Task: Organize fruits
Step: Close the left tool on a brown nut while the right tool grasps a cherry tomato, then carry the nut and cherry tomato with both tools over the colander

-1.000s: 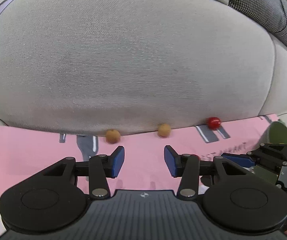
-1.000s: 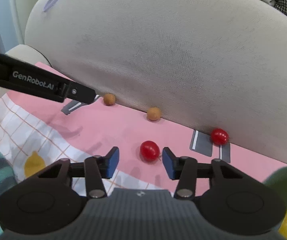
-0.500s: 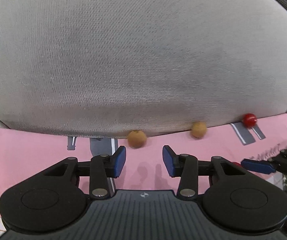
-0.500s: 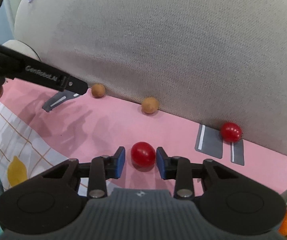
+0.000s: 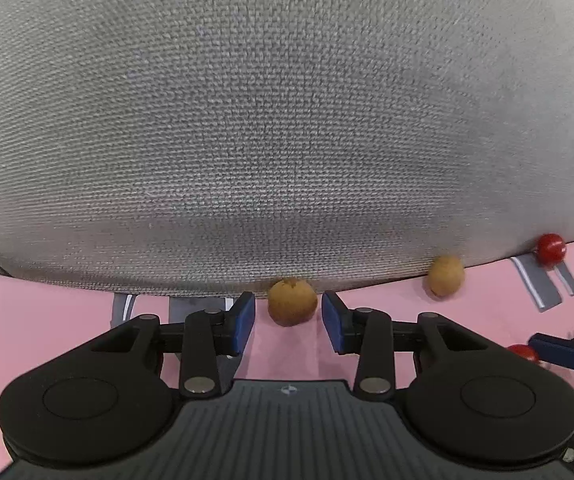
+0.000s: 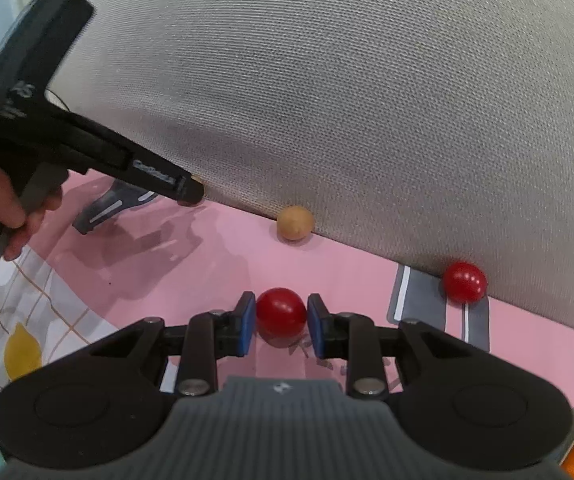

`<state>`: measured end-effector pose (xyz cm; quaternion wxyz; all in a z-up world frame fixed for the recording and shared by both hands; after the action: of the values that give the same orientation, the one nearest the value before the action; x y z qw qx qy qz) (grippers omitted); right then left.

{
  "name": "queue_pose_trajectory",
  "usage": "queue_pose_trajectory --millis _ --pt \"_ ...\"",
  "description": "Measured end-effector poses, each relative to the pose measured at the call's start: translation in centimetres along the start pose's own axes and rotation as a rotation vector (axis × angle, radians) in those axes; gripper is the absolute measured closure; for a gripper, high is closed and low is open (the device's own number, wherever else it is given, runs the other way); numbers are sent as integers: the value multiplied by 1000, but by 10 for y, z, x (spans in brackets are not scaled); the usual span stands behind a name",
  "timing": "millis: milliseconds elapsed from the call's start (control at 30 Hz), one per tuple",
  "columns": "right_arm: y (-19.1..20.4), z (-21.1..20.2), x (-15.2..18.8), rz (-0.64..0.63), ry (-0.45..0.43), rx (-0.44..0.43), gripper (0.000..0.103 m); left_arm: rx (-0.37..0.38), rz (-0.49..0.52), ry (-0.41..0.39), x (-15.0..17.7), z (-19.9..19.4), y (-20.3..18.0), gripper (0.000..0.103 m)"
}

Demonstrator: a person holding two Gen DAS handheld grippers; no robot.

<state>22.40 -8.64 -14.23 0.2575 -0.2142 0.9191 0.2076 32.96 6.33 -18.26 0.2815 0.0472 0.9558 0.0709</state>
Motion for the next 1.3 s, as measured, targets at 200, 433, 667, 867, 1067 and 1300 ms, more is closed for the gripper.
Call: queue_pose_trajectory --millis 200,433,667,867,1067,1300 --pt "-2 0 2 19 4 -3 77 6 10 9 4 9 -7 70" --pt "-1 -3 1 38 -3 -4 78 -5 8 -19 3 -3 -11 71" --pt "9 -26 -3 17 -36 6 78 30 -7 -65 4 -46 -5 71" --pt "19 -58 -2 19 -71 21 79 76 10 -123 7 -97 -15 71" --pt "30 -94 7 18 -114 30 79 127 62 -178 15 -151 -35 71" --pt "29 -144 34 47 -153 64 79 185 132 -220 31 -193 -73 71"
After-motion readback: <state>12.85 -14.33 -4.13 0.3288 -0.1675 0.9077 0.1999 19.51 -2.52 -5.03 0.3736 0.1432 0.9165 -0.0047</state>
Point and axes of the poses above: each gripper's, at about its wrist camera, not at the fingertips, and z roughly the way its jaws point, y to its left, x to its underside, the point moved 6 cm from there along z, roughly the way its jaws point, and after that the axes turned 14 degrees about -x, right-handed, at the moved point
